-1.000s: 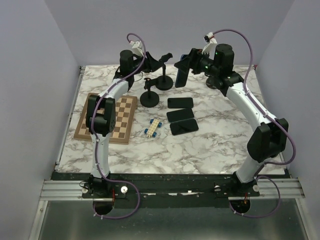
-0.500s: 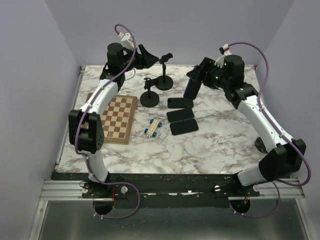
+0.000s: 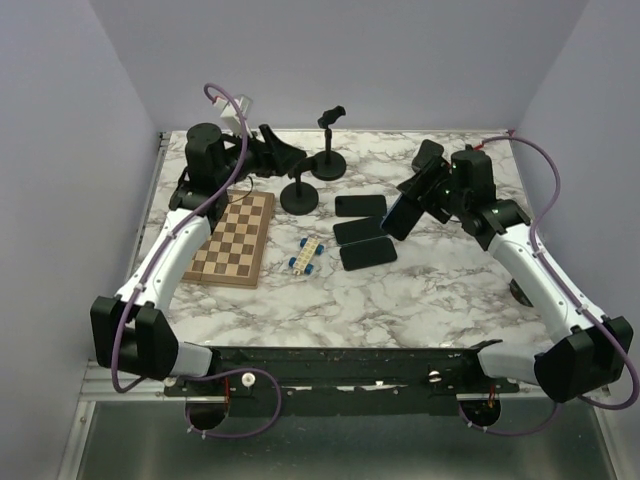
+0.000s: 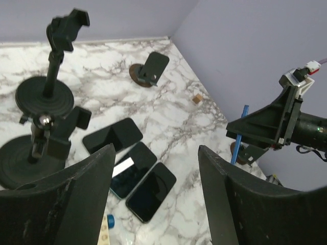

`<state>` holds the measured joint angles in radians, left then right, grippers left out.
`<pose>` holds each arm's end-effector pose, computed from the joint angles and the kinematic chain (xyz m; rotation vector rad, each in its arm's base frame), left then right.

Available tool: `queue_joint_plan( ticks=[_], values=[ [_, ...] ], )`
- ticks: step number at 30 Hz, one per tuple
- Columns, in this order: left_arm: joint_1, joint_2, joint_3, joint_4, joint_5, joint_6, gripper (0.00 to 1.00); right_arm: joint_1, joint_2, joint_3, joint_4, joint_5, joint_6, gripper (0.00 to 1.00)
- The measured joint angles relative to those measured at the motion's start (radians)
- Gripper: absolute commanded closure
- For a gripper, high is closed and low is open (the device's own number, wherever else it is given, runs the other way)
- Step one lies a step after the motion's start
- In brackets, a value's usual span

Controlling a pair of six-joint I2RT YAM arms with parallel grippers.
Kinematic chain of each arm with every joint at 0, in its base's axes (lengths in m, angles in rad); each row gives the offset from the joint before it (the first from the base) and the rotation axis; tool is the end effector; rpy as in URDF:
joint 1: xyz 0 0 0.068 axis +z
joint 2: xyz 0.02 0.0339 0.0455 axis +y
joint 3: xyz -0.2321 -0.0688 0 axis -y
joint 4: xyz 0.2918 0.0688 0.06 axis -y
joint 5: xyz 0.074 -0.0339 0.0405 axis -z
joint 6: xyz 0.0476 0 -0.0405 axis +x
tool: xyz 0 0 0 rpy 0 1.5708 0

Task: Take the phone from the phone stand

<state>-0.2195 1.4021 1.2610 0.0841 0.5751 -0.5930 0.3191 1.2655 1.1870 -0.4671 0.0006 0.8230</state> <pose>0.3771 -0.1107 0.3542 0.1482 1.7265 -1.0763 0.3321 0.1097 0.3087 0.5467 2.1223 0.6661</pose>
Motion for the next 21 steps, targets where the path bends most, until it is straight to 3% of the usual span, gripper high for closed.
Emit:
queue_joint_plan(
  ticks=[6, 10, 11, 14, 21],
  values=[
    [-0.005, -0.118, -0.107, -0.071, -0.026, 0.015, 0.21, 0.000, -0.071, -0.127, -0.106, 0.089, 0.080, 0.99],
    [-0.012, -0.208, -0.131, -0.112, -0.068, 0.048, 0.14, 0.000, -0.126, -0.179, -0.172, 0.124, 0.117, 0.99],
    [-0.015, -0.228, -0.130, -0.117, -0.072, 0.051, 0.06, 0.000, -0.134, -0.181, -0.184, 0.133, 0.126, 0.99],
    [-0.018, -0.271, -0.130, -0.127, -0.084, 0.061, 0.02, 0.000, -0.159, -0.183, -0.223, 0.171, 0.174, 0.99],
    [-0.018, -0.333, -0.126, -0.170, -0.165, 0.112, 0.01, 0.000, -0.241, -0.277, -0.249, 0.216, 0.308, 0.99]
  ],
)
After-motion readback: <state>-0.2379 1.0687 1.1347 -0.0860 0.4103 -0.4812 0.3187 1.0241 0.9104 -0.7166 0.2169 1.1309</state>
